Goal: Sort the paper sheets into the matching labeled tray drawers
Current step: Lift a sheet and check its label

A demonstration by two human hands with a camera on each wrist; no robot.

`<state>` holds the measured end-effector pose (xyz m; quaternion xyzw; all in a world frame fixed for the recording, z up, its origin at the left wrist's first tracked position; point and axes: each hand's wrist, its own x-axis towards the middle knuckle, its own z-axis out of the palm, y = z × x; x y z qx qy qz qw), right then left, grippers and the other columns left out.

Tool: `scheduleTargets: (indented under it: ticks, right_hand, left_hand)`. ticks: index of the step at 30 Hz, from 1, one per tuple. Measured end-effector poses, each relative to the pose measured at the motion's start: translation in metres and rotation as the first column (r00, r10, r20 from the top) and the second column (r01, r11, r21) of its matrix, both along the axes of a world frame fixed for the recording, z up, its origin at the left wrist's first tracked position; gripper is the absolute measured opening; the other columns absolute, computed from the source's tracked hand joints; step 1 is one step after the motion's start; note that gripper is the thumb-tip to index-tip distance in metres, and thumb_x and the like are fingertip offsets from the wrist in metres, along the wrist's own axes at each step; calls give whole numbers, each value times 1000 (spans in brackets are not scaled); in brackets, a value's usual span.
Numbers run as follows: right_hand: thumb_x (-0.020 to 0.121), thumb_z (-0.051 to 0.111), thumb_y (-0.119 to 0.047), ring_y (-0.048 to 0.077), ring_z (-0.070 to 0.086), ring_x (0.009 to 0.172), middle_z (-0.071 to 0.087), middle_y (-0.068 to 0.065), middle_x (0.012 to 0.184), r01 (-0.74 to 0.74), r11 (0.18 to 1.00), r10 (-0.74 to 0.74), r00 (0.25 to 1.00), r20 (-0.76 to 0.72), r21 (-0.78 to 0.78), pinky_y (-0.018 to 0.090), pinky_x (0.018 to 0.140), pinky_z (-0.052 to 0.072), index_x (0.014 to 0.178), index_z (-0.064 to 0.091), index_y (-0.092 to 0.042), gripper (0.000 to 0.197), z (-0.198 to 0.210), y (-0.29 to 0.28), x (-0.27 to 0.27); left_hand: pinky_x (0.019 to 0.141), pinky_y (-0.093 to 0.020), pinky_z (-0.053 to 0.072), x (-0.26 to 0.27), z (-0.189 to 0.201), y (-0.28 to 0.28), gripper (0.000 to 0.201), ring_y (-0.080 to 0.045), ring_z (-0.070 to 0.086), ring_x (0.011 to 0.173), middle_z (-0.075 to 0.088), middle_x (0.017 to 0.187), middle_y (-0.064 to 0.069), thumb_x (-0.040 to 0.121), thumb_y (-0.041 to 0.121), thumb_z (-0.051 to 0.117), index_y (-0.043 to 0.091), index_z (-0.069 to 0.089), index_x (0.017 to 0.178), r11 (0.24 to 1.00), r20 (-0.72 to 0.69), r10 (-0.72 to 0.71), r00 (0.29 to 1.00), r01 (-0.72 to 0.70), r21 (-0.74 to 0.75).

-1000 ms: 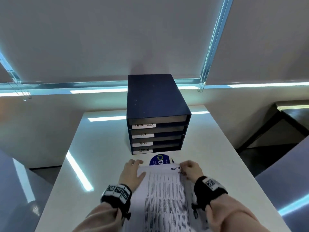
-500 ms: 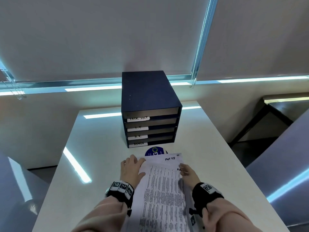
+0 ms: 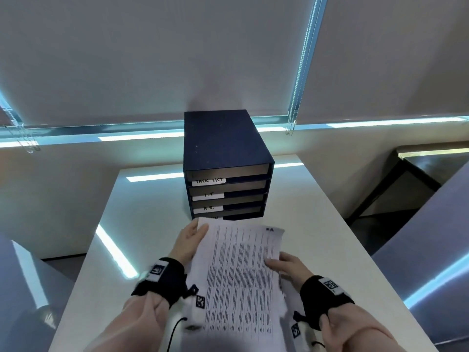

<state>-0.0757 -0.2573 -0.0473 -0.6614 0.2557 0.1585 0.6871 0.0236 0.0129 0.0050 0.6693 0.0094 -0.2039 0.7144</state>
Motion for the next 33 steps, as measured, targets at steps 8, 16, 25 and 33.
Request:
scheduleTargets:
  ticks: [8, 16, 25, 33]
  right_hand:
    - [93, 53, 0, 28, 70, 97, 72, 16, 109, -59, 965, 26, 991, 131, 255, 33, 77, 55, 119, 60, -4, 28, 20, 18, -13]
    - [93, 54, -3, 28, 71, 94, 72, 15, 109, -37, 970, 14, 995, 99, 239, 35, 76, 56, 121, 61, -4, 29, 24, 17, -19]
    - [93, 55, -3, -5, 65, 58, 69, -16, 63, 67, 982, -68, 998, 1, 176, 25, 87, 50, 149, 21, -5, 66, 1, 23, -18]
    - [94, 47, 3, 38, 65, 92, 65, 26, 108, -39, 996, 29, 991, -128, -75, 50, 92, 50, 131, 49, 2, 37, 32, 3, 69]
  left_hand:
    - [102, -54, 42, 19, 5, 16, 24, -35, 61, 106, 65, 113, -24, 101, 15, 40, 8, 62, 96, 987, -19, 135, 991, -133, 92]
    - [99, -42, 42, 21, -12, 12, 22, -27, 59, 102, 63, 114, -17, 101, 15, 40, 3, 58, 107, 978, -50, 195, 980, -190, 88]
    - [95, -38, 45, 57, -27, 8, 39, -30, 61, 98, 64, 112, -20, 96, 35, 47, 0, 57, 112, 950, -137, 202, 970, -160, 266]
    - [61, -33, 55, 42, -23, 8, 26, -25, 65, 69, 66, 83, -13, 95, 15, 53, -2, 56, 114, 987, -391, 69, 918, -6, 160]
